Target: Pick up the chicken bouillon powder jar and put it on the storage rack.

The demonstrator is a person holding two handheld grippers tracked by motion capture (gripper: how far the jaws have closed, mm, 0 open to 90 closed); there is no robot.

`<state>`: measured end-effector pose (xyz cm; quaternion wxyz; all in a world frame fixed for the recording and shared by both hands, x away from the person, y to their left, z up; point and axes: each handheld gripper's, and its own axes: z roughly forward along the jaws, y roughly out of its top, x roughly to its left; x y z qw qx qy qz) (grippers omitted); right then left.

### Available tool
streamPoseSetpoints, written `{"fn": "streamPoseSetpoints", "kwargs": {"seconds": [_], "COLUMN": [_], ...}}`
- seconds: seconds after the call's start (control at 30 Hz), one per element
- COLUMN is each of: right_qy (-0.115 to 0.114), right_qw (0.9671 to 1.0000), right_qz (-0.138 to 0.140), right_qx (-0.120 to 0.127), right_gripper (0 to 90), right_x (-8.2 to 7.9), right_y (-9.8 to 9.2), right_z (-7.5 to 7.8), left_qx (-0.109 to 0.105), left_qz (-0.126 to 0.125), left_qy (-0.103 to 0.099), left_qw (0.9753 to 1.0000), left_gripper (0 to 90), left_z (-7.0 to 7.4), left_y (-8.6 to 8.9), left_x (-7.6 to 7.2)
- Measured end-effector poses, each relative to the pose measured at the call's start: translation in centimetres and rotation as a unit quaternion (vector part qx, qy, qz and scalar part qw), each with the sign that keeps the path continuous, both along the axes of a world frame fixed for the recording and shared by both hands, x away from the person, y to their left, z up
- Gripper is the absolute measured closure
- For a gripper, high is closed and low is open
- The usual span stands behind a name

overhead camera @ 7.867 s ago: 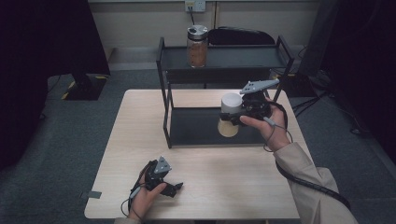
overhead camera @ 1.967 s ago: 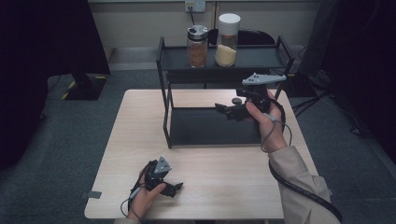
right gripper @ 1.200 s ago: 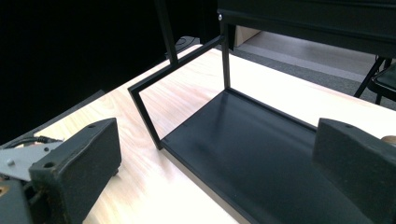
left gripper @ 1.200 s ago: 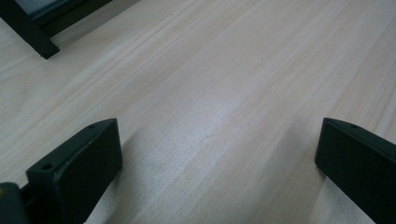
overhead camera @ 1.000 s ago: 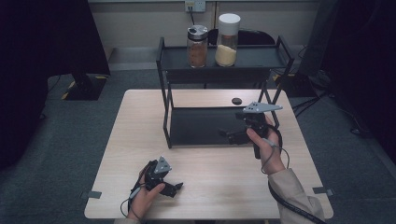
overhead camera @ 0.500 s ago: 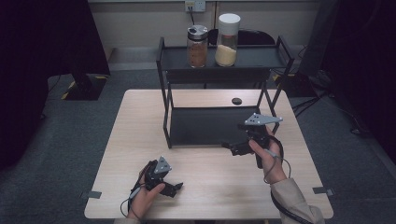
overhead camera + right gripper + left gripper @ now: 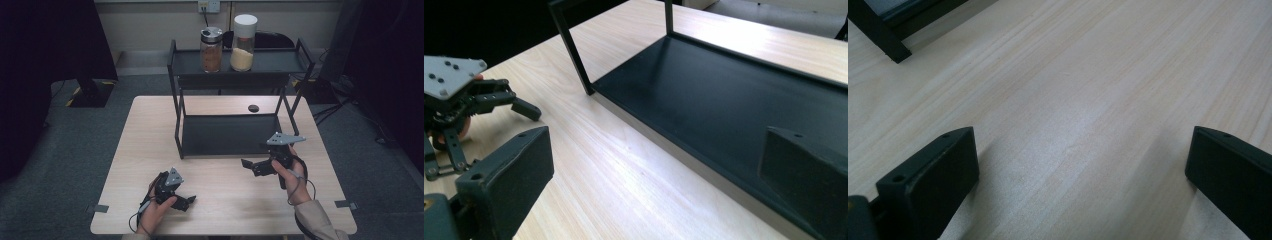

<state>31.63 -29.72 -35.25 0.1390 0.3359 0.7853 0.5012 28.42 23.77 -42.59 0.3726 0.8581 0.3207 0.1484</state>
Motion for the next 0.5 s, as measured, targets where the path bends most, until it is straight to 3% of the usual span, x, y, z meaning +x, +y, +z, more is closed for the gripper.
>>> {"fn": "streamPoseSetpoints", "kwargs": {"seconds": [0.5], "right_qy": [0.015], "right_qw": [0.9998], "right_qz": [-0.01], "right_qx": [0.003], "right_gripper": [0.1], "right_x": [-0.9], "right_y": [-2.3], "right_z": [-2.7], "left_qx": [0.0], "left_qz": [0.0], "left_qy": [0.0], "left_qw": [1.0], "left_gripper": [0.0], "left_z": [0.0], "left_y": [0.0], "left_x": [0.0]}}
